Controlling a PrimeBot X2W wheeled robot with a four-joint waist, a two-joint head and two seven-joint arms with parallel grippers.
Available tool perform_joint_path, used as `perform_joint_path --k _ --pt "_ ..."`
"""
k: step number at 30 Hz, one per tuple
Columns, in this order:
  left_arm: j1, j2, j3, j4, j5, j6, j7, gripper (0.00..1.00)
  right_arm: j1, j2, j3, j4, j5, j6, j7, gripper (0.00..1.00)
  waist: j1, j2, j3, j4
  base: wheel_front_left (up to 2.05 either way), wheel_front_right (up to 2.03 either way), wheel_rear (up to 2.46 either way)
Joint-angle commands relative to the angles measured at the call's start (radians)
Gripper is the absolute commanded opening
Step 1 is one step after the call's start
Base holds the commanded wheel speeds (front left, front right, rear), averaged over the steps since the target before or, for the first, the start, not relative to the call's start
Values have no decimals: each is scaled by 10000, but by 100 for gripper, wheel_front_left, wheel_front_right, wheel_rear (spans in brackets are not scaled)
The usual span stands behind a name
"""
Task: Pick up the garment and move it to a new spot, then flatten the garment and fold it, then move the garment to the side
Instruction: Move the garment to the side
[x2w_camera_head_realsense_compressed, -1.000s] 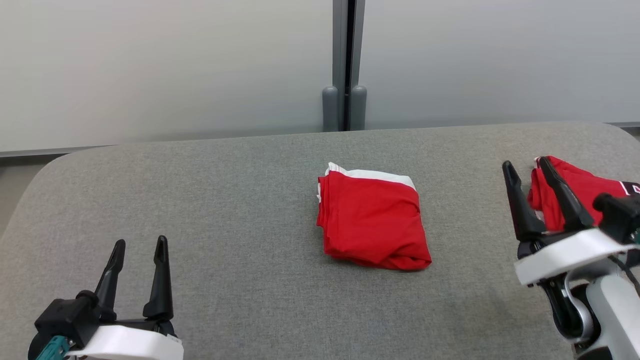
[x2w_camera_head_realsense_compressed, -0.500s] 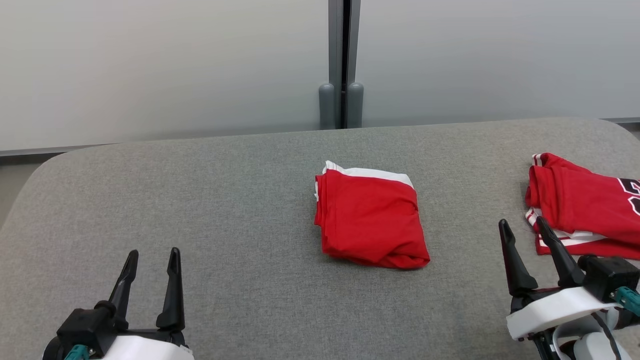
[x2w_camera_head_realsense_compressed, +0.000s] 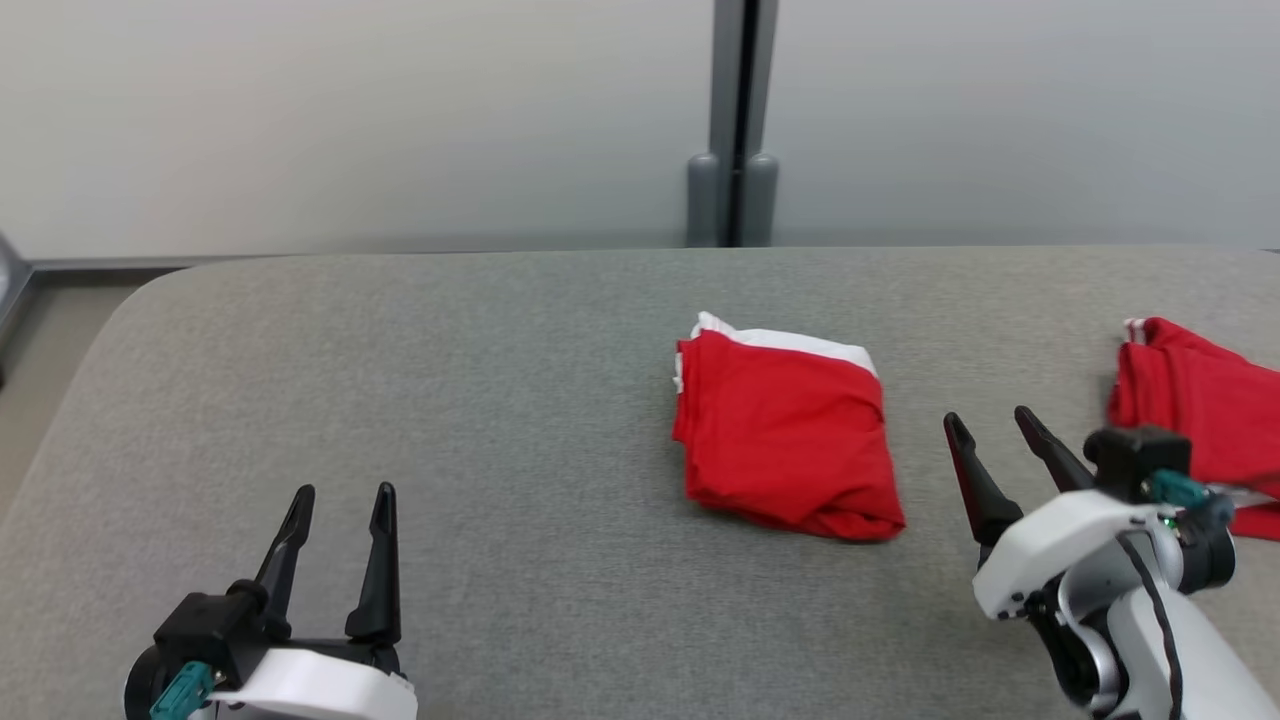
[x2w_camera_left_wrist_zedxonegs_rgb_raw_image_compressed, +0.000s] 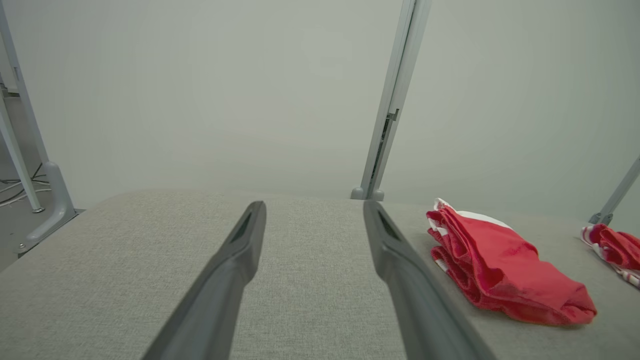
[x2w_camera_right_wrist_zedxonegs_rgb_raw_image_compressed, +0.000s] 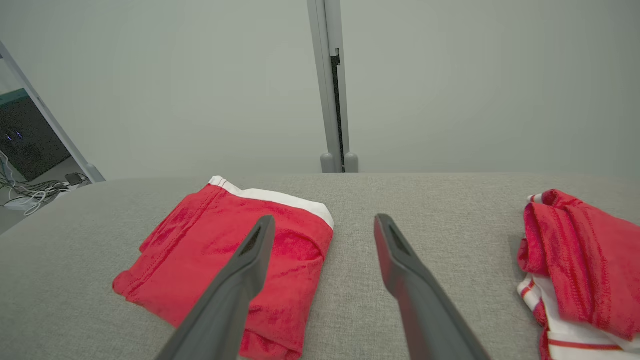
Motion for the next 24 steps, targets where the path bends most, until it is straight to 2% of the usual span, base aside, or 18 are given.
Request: perform_joint_path --k 1,5,14,20,24 --pt "-233 -6 -5 57 79 -54 -43 100 -386 -42 -16 410 54 3 368 100 0 -1 179 307 0 0 0" --pt "-465 -84 -77 187 71 -149 -43 100 -1375 13 -326 1973 73 3 1578 100 0 -1 421 810 0 0 0" --pt "-882 -164 -146 517 -14 -327 -39 100 -3274 183 -1223 4869 961 3 3418 100 0 -1 1046 1762 0 0 0" --pt "-1096 -246 -120 616 42 -383 -41 100 -3863 253 -1495 6331 1612 3 4531 100 0 -1 1333 2066 0 0 0" --pt "-1129 -287 -47 681 76 -432 -41 100 -3972 504 -1449 6639 2115 4 4738 100 0 -1 1403 2098 0 0 0"
